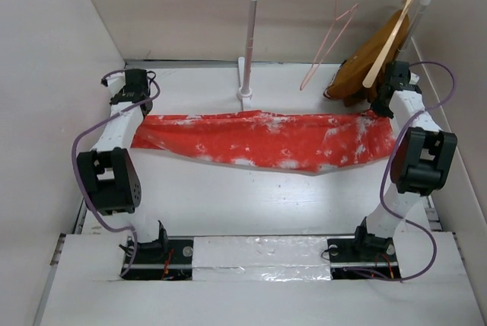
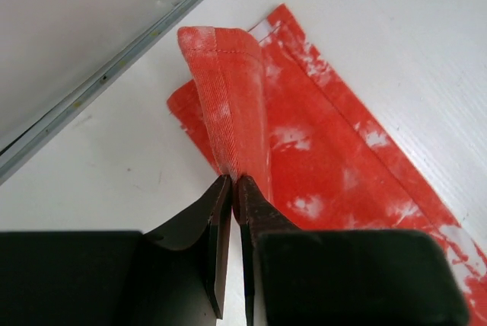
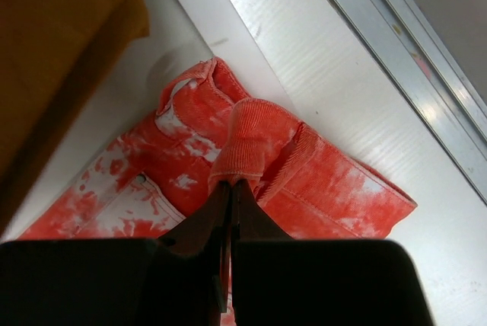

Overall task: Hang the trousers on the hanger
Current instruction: Fold the trousers at the center of the board.

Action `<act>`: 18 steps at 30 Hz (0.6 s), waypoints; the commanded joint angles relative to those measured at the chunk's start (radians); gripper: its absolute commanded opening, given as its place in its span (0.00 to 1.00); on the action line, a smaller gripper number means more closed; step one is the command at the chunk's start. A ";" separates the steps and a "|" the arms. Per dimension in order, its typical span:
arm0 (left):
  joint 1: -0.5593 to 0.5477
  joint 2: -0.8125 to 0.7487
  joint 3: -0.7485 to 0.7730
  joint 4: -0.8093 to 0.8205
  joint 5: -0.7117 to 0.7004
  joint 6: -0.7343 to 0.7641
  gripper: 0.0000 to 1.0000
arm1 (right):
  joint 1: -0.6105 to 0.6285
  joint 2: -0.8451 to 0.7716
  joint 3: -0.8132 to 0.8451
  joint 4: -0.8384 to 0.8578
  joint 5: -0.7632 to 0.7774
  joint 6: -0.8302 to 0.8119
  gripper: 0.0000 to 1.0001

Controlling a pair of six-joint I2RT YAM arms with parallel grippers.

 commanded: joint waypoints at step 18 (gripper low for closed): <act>0.004 0.332 0.320 0.080 -0.004 0.013 0.76 | 0.019 0.205 0.200 0.178 -0.069 0.079 0.01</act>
